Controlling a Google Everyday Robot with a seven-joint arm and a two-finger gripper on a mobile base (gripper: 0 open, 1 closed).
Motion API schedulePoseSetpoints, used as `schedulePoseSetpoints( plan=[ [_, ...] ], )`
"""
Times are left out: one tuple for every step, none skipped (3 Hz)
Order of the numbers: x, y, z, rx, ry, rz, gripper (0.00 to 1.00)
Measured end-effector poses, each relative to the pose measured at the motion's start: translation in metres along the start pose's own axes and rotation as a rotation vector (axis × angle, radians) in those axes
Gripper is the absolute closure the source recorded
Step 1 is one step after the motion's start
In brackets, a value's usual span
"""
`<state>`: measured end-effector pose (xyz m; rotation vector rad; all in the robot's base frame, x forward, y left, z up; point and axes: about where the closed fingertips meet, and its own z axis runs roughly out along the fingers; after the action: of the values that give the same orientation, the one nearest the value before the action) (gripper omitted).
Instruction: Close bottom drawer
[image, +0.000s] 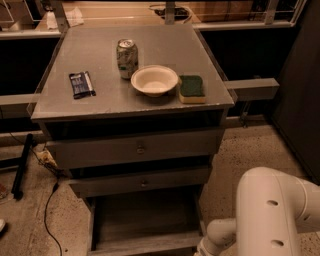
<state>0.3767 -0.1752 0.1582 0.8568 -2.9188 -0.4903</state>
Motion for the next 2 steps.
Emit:
schedulePoseSetpoints(
  plan=[
    [-0.0186,-0.0125,0.0026,0.021,-0.020,0.003,1.00],
    [-0.0164,-0.0110,0.0029,0.021,-0.020,0.002,1.00]
  ],
)
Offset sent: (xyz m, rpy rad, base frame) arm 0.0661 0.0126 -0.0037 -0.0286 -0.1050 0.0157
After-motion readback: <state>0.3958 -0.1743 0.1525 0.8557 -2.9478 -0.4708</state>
